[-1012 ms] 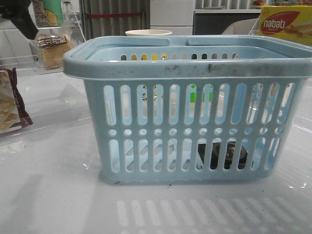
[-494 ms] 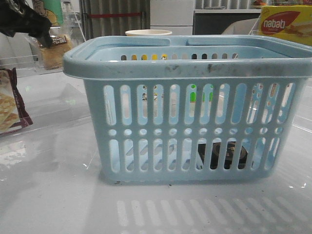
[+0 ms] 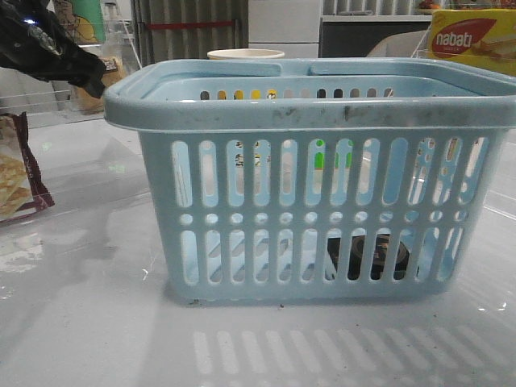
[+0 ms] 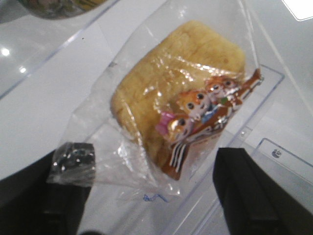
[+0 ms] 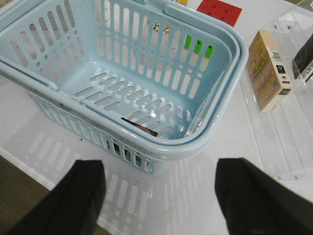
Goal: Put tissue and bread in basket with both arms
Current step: 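Reach the left gripper to the bagged bread roll on the shelf, then grasp the bagged bread roll with the left gripper and lift it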
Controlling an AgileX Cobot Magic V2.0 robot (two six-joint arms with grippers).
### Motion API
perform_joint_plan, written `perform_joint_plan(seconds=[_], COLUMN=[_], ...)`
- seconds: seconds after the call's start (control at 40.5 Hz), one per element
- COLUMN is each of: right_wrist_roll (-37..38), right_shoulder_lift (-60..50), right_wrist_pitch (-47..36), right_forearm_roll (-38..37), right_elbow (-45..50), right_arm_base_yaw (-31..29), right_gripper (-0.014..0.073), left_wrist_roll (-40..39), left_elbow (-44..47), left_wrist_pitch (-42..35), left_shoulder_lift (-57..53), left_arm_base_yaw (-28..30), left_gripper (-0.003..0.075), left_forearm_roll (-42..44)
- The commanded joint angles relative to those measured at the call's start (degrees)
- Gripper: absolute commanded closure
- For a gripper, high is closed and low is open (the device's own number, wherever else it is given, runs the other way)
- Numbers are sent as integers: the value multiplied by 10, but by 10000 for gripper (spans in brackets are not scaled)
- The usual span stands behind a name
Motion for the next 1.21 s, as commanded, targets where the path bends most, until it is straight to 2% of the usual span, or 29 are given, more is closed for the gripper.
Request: perform_joint_plan(seconds=[0.0,0.296,0.568,0.74,0.938,1.184], right_wrist_roll=[-5,-5,-5,-5,-5,-5], right_shoulder_lift=[-1,-1,-1,-1,-1,-1], right_wrist_pitch=[-35,-35,-35,-35,-35,-35], right_forearm_roll=[4,4,4,4,4,4], right_elbow=[-14,-14,-14,-14,-14,-14], right_arm_base_yaw=[0,0,0,0,0,0], right_gripper=[26,26,26,26,26,26], left_wrist_roll=[-1,-1,-1,-1,-1,-1], left_elbow=[-19,-19,-19,-19,-19,-19], left_wrist_pitch=[-51,-52,-38,-27,-19,114], left_shoulder_lift=[-32,-32,-63,-117,-207,-311], left_arm_base_yaw=[-1,-1,-1,-7,-48,-140], left_gripper=[288,507,622,629,629,630], left_forearm_roll=[1,1,1,-7,-17,-19])
